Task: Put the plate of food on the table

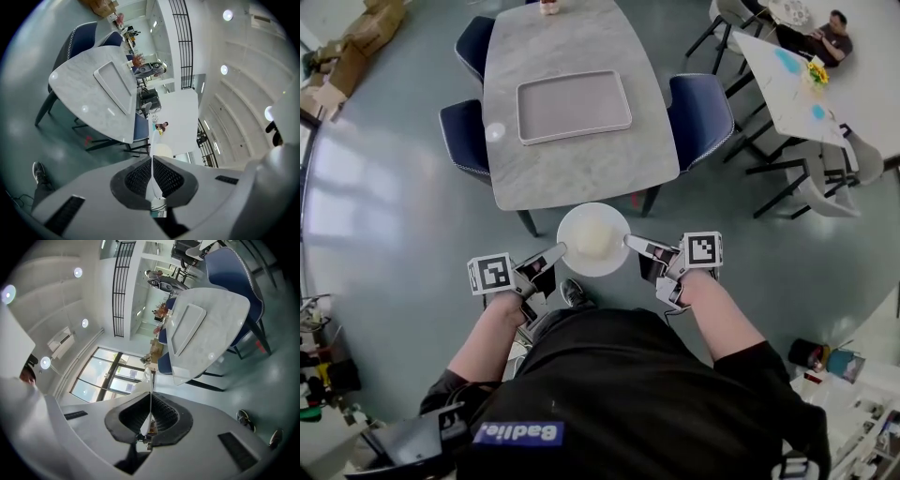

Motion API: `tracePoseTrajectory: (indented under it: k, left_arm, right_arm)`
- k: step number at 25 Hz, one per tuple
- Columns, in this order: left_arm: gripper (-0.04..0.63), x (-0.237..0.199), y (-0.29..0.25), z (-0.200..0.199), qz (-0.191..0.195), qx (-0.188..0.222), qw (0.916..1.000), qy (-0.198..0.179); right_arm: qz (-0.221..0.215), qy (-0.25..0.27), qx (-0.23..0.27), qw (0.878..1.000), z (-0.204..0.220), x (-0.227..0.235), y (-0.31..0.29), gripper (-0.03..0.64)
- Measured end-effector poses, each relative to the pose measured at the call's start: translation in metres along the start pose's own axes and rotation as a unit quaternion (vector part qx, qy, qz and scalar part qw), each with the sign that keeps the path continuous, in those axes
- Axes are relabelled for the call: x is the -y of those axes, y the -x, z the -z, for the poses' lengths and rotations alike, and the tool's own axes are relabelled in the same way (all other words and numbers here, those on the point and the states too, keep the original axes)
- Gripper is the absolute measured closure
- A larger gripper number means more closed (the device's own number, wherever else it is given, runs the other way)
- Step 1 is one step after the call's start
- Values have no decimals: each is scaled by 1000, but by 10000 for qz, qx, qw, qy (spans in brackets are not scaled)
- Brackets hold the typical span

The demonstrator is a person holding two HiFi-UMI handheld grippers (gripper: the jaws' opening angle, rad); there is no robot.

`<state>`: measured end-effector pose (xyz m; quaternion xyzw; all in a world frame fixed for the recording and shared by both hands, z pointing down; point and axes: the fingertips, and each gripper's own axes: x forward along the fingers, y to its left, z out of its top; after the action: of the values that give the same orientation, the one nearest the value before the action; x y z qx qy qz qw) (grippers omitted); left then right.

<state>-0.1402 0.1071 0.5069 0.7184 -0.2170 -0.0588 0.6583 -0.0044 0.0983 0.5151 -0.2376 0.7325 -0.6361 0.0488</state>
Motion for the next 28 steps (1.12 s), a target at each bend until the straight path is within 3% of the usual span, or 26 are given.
tracePoseTrajectory:
  k: [4, 10, 28]
  left_arm:
    - [578, 3, -3, -38, -18, -191, 9996, -214]
    - [578, 13, -19, -77, 51, -202, 9997, -150]
    - [578, -3, -102, -145, -201, 737, 9969, 197]
  right_arm:
    - [49, 29, 185, 9998, -27, -6, -20, 598]
    - [14, 98, 197, 9998, -67, -14, -35, 598]
    - [-268, 123, -631, 9976, -189, 23, -48, 598]
